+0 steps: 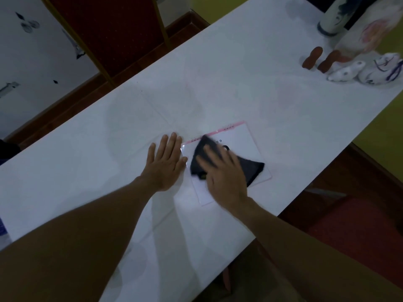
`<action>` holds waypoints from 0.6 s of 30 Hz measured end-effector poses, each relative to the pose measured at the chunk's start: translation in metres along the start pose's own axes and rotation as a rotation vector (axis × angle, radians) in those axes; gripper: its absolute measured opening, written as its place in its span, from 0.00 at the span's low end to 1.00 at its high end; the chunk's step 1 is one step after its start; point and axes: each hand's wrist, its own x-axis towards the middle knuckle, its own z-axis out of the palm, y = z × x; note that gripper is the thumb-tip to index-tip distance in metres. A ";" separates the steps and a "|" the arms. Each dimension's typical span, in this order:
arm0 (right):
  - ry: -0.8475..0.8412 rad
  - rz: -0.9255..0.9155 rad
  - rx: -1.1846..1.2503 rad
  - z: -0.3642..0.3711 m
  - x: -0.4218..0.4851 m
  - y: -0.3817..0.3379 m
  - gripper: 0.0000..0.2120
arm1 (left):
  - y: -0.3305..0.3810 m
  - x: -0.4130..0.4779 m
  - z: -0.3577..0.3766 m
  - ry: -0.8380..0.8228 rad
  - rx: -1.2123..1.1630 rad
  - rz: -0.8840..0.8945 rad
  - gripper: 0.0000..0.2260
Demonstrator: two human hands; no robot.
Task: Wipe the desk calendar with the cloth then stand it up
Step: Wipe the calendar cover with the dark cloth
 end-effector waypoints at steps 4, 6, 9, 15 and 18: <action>-0.084 -0.468 0.003 -0.002 -0.029 0.026 0.22 | 0.003 0.000 -0.003 -0.015 0.004 -0.002 0.29; -0.039 -0.371 -0.010 -0.006 -0.024 0.037 0.22 | 0.004 -0.001 -0.004 -0.016 0.003 -0.018 0.30; 0.049 0.083 0.024 -0.013 -0.012 0.031 0.23 | 0.004 -0.001 -0.004 -0.025 -0.003 -0.022 0.30; -0.084 -0.329 -0.033 0.005 -0.043 0.014 0.24 | 0.003 0.001 -0.004 -0.042 -0.009 -0.006 0.29; -0.091 -0.371 -0.051 0.000 -0.034 0.037 0.26 | 0.004 0.000 -0.005 -0.042 0.005 -0.023 0.29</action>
